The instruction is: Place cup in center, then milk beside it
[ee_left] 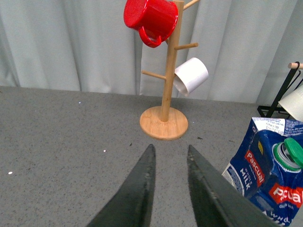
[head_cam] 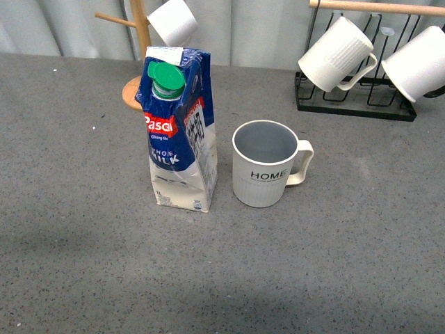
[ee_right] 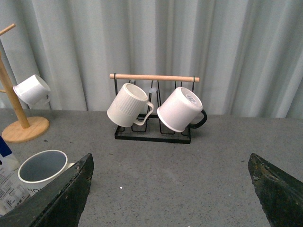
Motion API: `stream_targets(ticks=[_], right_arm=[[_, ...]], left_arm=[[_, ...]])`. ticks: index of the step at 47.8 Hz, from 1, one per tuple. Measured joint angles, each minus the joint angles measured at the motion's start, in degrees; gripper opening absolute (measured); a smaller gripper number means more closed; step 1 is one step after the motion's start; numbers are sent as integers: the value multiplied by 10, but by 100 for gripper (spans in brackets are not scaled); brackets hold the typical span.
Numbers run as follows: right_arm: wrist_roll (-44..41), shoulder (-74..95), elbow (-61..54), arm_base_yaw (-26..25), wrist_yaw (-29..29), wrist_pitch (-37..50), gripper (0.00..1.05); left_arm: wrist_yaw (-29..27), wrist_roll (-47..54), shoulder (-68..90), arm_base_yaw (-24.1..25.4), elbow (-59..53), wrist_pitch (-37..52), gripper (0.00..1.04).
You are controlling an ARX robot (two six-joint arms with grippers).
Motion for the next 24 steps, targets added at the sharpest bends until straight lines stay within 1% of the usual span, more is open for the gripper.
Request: stream_targets(ticks=[5, 6, 11, 20, 22, 24], right_arm=[[0, 0, 0, 0, 0, 0, 95], [0, 0, 0, 0, 0, 0, 95], [0, 0, 0, 0, 0, 0, 95], [0, 0, 0, 0, 0, 0, 95], [0, 0, 0, 0, 0, 0, 95], [0, 0, 0, 0, 0, 0, 95]], left_arm=[[14, 2, -46, 15, -16, -24, 5], [17, 1, -56, 18, -19, -30, 4], [28, 4, -93, 29, -30, -56, 4], [56, 5, -204, 57, -55, -142, 4], [93, 5, -228, 81, -59, -163, 4], [103, 5, -250, 98, -62, -180, 4]])
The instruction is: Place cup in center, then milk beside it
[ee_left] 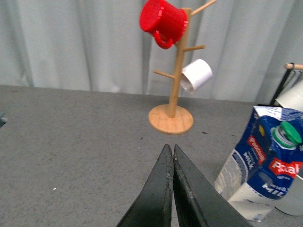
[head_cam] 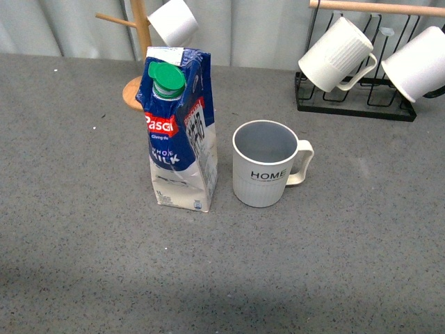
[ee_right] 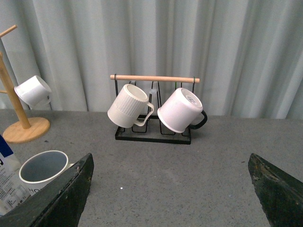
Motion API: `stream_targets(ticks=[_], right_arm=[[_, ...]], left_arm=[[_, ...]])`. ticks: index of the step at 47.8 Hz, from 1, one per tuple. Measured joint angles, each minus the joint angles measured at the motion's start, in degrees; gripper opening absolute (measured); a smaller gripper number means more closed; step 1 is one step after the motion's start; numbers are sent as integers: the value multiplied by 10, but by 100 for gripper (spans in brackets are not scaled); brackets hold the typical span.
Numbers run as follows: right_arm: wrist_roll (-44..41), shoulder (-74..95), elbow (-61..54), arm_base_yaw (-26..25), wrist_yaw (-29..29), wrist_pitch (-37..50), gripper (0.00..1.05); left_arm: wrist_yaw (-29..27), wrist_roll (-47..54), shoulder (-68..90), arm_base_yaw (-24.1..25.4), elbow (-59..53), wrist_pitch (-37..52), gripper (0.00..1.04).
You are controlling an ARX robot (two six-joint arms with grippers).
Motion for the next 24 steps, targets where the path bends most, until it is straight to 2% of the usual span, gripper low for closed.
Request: stream_targets(ticks=[24], right_arm=[[0, 0, 0, 0, 0, 0, 95]], left_arm=[[3, 0, -224, 11, -1, -205, 4]])
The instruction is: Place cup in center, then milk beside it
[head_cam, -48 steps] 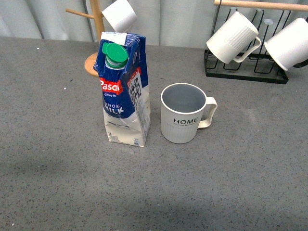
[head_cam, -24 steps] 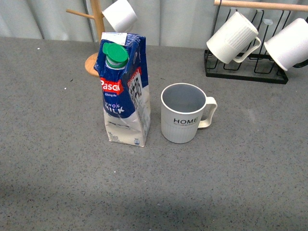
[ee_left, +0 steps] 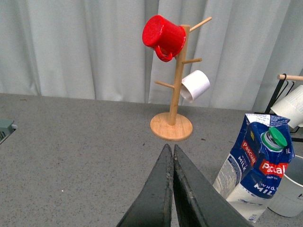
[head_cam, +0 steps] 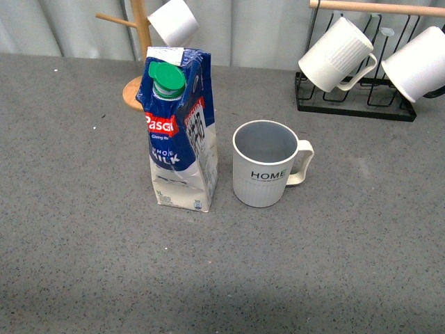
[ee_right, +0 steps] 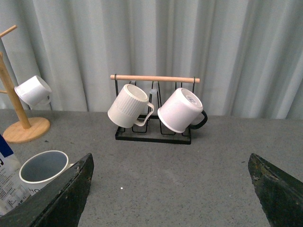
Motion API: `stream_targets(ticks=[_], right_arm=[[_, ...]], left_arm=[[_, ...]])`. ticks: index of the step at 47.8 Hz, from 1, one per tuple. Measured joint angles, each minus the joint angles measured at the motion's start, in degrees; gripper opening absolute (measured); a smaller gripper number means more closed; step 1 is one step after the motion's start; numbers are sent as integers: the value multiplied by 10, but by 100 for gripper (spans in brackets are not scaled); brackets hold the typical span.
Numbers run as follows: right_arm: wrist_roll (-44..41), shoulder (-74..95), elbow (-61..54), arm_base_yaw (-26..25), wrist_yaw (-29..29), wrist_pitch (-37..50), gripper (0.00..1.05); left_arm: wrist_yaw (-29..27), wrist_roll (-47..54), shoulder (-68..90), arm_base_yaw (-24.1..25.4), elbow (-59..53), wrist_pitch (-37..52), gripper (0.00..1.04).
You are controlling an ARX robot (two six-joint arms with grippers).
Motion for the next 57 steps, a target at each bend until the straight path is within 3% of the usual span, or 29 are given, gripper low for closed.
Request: stream_targets(ticks=[30, 35, 49, 57], right_arm=[[0, 0, 0, 0, 0, 0, 95], [0, 0, 0, 0, 0, 0, 95], [0, 0, 0, 0, 0, 0, 95], [0, 0, 0, 0, 0, 0, 95]], left_arm=[[0, 0, -120, 0, 0, -119, 4], [1, 0, -199, 0, 0, -214, 4], [1, 0, -219, 0, 0, -222, 4], [1, 0, -219, 0, 0, -223, 37]])
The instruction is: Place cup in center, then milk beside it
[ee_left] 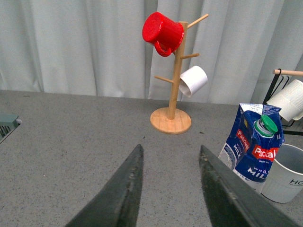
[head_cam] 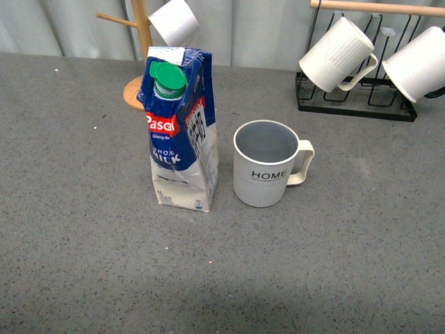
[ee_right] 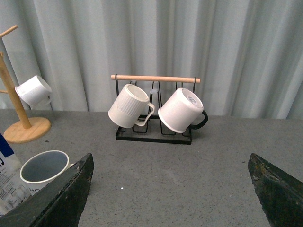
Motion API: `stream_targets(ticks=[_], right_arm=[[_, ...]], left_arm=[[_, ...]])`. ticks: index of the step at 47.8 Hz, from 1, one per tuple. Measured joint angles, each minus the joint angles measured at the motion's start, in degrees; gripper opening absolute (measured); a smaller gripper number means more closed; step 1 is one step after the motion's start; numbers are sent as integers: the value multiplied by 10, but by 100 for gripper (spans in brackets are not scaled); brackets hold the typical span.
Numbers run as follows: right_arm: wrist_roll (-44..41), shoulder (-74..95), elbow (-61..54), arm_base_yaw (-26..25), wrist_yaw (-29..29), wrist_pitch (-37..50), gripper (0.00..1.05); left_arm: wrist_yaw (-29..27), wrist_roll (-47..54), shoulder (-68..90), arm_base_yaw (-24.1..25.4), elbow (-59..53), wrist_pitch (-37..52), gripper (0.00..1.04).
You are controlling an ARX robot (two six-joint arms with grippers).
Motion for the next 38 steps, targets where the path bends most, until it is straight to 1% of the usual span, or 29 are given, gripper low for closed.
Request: stream_targets(ticks=[4, 6, 16, 18, 22, 38], right_arm=[[0, 0, 0, 0, 0, 0, 95], [0, 0, 0, 0, 0, 0, 95], [0, 0, 0, 0, 0, 0, 95], [0, 0, 0, 0, 0, 0, 95], [0, 0, 0, 0, 0, 0, 95], [0, 0, 0, 0, 0, 0, 95]], left_arm=[[0, 0, 0, 0, 0, 0, 55], [0, 0, 0, 0, 0, 0, 66], [0, 0, 0, 0, 0, 0, 96], [0, 1, 0, 0, 0, 0, 100], [0, 1, 0, 0, 0, 0, 98], [0, 1, 0, 0, 0, 0, 98]])
